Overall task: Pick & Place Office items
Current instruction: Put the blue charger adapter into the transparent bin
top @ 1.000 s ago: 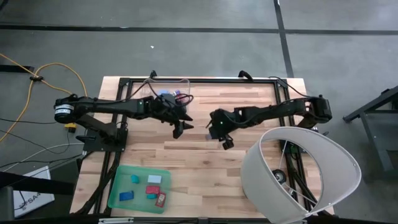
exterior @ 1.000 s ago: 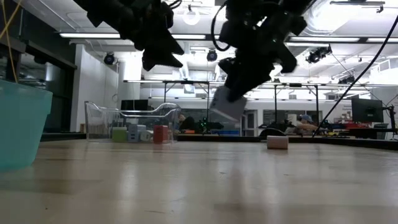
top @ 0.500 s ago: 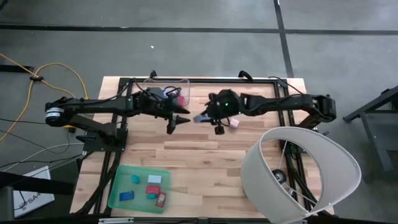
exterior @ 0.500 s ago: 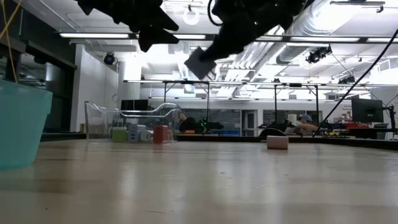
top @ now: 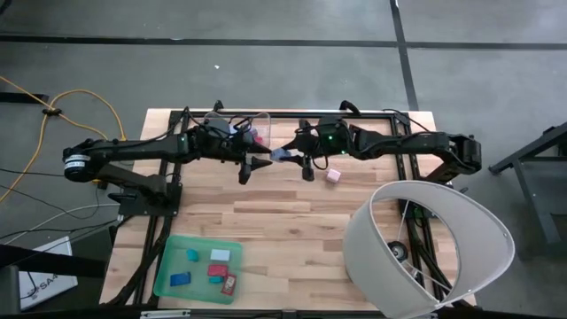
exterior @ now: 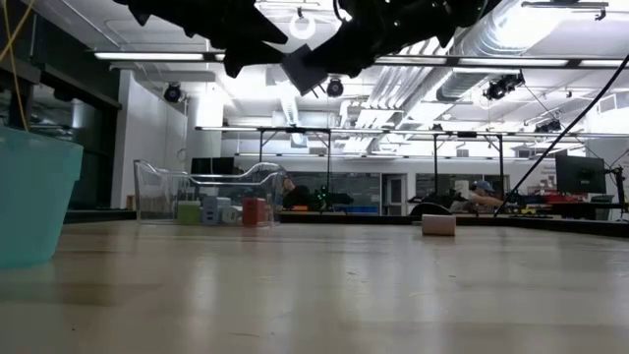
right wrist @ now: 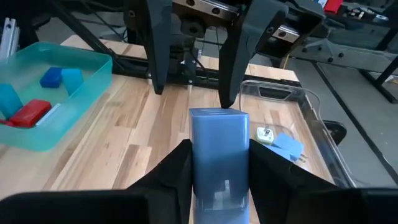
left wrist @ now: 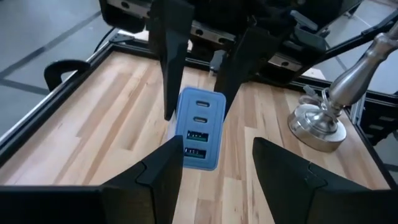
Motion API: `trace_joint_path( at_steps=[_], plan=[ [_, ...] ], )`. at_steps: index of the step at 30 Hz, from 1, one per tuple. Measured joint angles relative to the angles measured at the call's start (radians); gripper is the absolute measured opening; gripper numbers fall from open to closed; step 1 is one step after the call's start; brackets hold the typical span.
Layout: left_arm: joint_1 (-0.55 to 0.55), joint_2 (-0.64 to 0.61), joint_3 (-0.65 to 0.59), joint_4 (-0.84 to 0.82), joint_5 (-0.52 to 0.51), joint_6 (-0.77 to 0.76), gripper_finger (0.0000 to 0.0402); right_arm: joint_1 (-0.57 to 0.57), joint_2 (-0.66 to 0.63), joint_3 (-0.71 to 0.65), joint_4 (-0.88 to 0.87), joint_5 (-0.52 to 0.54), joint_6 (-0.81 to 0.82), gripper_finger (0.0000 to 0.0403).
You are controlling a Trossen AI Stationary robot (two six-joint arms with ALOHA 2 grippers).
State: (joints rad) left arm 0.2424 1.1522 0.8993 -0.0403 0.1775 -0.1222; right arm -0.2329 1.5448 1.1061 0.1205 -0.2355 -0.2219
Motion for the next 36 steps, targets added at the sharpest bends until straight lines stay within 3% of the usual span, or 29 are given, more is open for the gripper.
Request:
trace_joint_path(
  at_steps=[8,23,36],
  plan=[
    [0.0,0.0,0.0,0.007,-0.003,0.075,0.0189,0.0,0.0,0.0,0.008,-0.001,0.02,0.011],
    [-0.026,0.003,0.0,0.006,-0.166,0.178,0.0189,0.002,-0.001,0.002,0.031,-0.016,0.042,0.011],
    [-0.025,0.003,0.0,0.035,-0.145,0.175,0.0189,0.002,-0.001,0.002,0.049,-0.029,0.042,0.011]
  ],
)
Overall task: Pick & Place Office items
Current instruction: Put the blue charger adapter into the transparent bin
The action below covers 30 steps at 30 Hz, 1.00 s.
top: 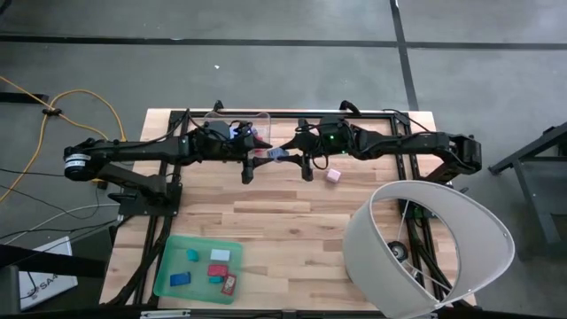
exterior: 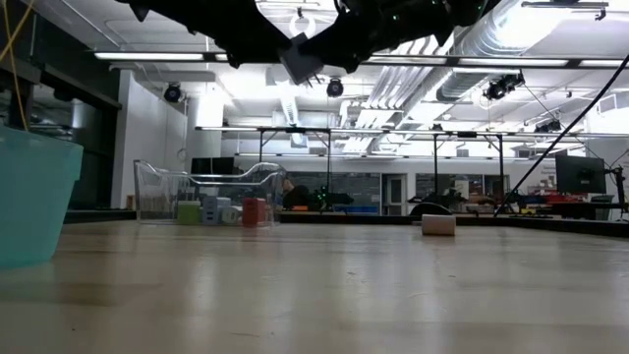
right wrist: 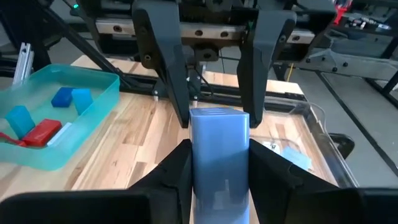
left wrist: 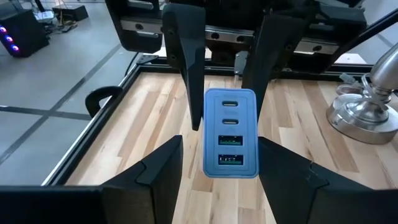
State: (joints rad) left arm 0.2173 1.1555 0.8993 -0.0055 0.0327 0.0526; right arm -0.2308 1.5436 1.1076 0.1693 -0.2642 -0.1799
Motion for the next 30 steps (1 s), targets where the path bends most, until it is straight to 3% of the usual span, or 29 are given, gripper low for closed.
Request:
trace_joint_path(
  at_steps=[19,30],
  plan=[
    [0.0,0.0,0.0,0.0,-0.001,-0.005,0.0185,0.0,0.0,0.0,0.044,-0.002,0.0,0.0109],
    [0.0,0.0,0.0,0.0,0.002,-0.004,0.0116,-0.001,0.0,0.0,0.043,0.003,0.007,0.011]
  ],
)
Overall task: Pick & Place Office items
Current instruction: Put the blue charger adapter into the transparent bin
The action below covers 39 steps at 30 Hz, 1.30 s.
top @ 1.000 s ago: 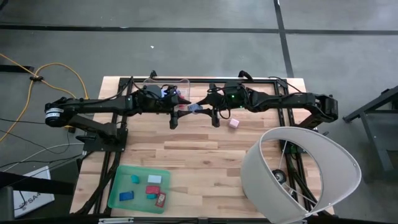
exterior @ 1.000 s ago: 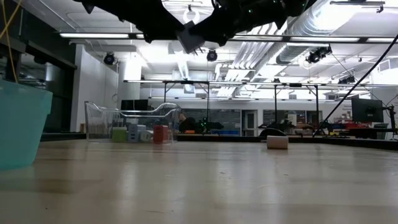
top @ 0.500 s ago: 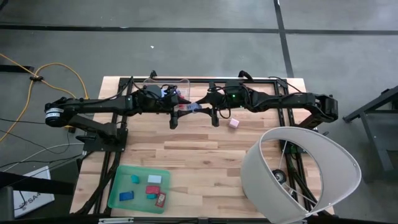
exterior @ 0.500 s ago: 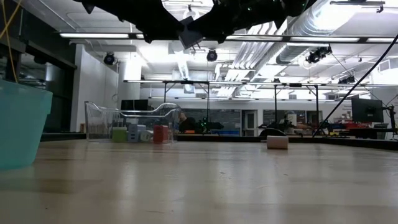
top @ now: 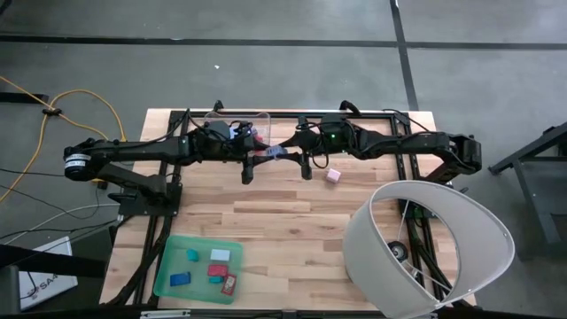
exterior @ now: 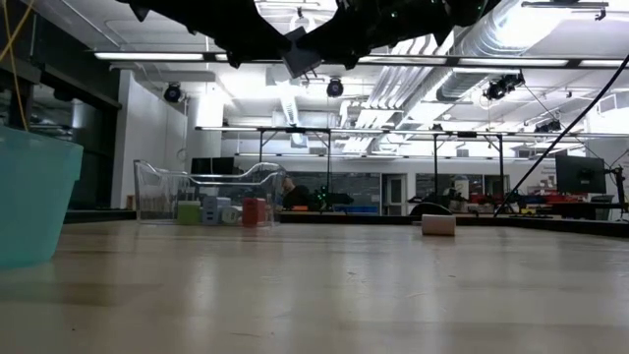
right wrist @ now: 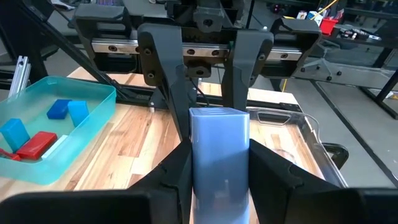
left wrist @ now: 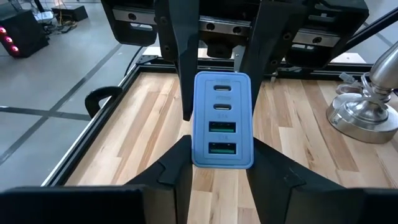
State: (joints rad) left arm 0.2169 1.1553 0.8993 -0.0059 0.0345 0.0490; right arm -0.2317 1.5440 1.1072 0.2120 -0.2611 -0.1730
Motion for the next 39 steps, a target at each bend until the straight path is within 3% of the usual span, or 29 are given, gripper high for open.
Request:
trace_joint_path(
  at_steps=[14,39],
  plan=[
    [0.0,0.0,0.0,0.0,0.0,-0.006,0.0118,0.0,0.0,0.0,-0.001,-0.006,0.014,0.0114],
    [-0.027,0.0,0.0,-0.003,-0.01,-0.017,0.0119,0.003,0.0,-0.001,-0.003,-0.035,0.019,0.0205]
  ],
)
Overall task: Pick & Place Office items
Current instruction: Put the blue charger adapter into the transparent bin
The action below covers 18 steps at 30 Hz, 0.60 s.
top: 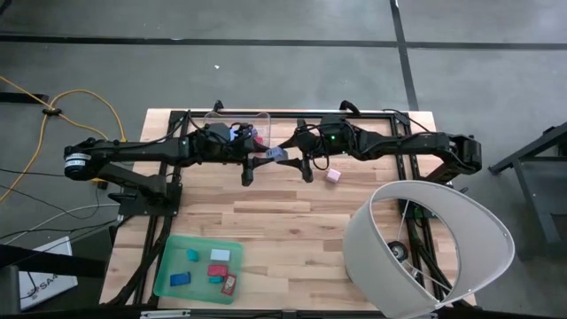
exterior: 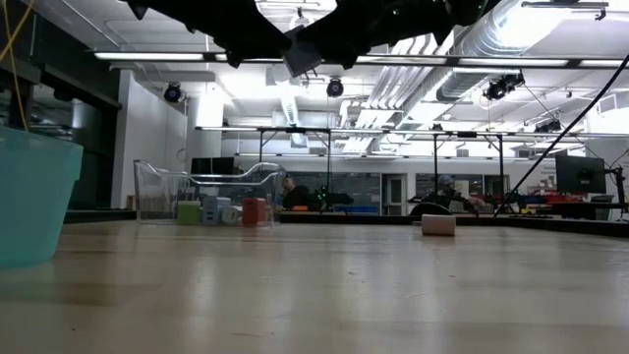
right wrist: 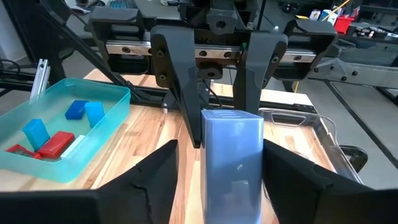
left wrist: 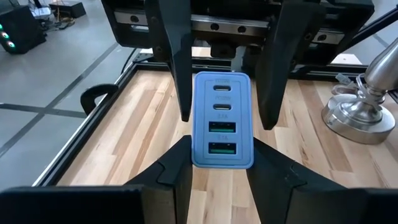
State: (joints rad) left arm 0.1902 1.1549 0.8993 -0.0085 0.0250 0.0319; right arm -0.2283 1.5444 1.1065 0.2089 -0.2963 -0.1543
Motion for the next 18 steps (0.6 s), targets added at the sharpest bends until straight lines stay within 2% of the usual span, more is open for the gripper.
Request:
trace_joint_path(
  at_steps=[18],
  plan=[
    [0.006,0.0,0.0,-0.089,0.003,-0.013,0.012,-0.001,-0.134,0.0,-0.035,0.008,-0.005,0.0213]
  ],
)
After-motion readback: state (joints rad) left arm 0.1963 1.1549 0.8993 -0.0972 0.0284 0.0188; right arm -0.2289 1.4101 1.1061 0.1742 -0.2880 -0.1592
